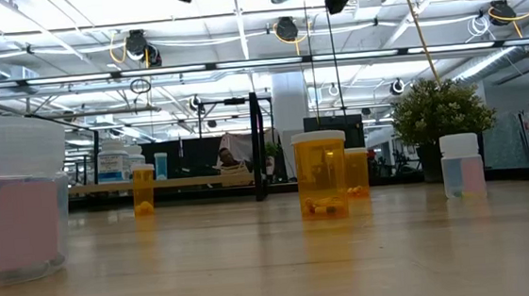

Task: Pick and place medicine bottles onto shelf by color
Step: Put the blue pill bottle aligned with the other blue pill bottle on the shelf

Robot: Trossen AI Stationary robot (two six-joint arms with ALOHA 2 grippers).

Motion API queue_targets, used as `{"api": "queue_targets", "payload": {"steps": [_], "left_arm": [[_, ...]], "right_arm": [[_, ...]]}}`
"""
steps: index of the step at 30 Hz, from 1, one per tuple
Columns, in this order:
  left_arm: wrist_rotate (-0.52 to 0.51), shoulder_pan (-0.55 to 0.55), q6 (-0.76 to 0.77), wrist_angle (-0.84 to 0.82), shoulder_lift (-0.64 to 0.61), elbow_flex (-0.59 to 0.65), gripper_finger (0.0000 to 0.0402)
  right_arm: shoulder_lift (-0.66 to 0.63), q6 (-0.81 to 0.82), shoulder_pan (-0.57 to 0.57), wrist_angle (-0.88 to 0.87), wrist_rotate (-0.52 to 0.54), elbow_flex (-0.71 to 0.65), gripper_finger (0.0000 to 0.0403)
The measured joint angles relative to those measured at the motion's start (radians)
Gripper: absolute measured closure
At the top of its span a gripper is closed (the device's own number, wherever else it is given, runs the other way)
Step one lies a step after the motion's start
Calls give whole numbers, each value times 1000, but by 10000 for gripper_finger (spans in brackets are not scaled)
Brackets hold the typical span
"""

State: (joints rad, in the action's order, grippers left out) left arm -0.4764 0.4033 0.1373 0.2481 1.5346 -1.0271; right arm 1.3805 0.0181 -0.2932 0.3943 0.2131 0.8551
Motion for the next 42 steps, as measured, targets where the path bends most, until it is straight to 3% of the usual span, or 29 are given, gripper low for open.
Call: {"api": "queue_targets", "payload": {"steps": [6, 11, 16, 21, 27, 33, 42], "left_arm": [[-96, 42, -61, -41, -68, 3, 94], [-99, 31, -130, 12, -75, 1, 120], [-22, -13, -127, 17, -63, 2, 142], [-15, -39, -132, 16, -63, 3, 146], [61, -74, -132, 10, -62, 3, 133], [67, -93, -121, -30, -62, 3, 122], [68, -108, -113, -63, -62, 3, 165]], "right_arm": [[-1, -8, 0, -24, 2, 0, 310], [-1, -12, 7, -20, 4, 0, 310], [-1, -12, 20, -29, 3, 0, 310], [-1, -12, 30, -31, 2, 0, 310], [-1, -12, 42, -30, 0, 0, 310], [-1, -12, 54, -32, 0, 0, 310], [-1, -15, 57, -33, 0, 1, 310]]}}
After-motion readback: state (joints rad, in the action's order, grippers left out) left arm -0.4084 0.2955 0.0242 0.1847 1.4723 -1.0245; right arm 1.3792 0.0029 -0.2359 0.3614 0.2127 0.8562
